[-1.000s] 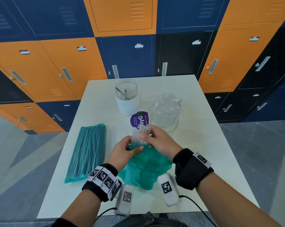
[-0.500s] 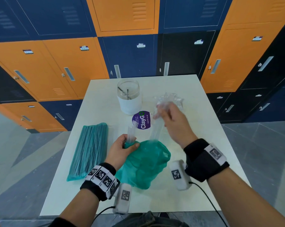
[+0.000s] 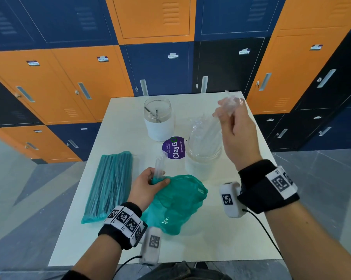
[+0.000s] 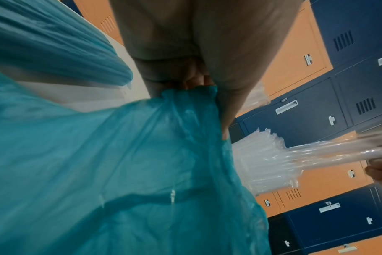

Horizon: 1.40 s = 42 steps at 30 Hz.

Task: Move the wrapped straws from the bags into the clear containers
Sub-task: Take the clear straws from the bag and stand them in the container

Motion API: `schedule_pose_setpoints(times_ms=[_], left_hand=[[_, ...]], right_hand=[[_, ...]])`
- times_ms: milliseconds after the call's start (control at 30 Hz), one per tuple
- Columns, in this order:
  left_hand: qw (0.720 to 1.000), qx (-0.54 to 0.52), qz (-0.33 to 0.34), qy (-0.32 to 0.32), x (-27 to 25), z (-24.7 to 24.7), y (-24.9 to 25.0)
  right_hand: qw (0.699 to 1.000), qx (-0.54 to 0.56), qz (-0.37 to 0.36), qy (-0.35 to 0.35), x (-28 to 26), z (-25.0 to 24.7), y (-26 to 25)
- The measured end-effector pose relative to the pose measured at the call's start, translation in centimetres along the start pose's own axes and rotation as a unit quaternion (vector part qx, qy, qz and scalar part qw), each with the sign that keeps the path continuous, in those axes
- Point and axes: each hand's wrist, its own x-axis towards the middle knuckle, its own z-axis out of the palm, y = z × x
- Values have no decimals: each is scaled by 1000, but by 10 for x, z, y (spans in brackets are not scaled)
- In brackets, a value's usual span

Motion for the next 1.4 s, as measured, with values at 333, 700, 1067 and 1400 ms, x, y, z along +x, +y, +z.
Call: schedule_pose_setpoints(times_ms=[333,700,1067,1400], left_hand=[[1000,-3,-12,-2,-2,-4,-2],[1000,20,-13,-5,1,-2,2],[1000,23,12,-10,4,1,7],[999,-26,34,16,4,18,19]], right_hand=[[999,-41,-4,-33,-8,1,6],[988,-75,81,-108,-19,36,45],[976,-196,-63,-74,-39,49,60],[947,37,124,-294,-72,81,30]])
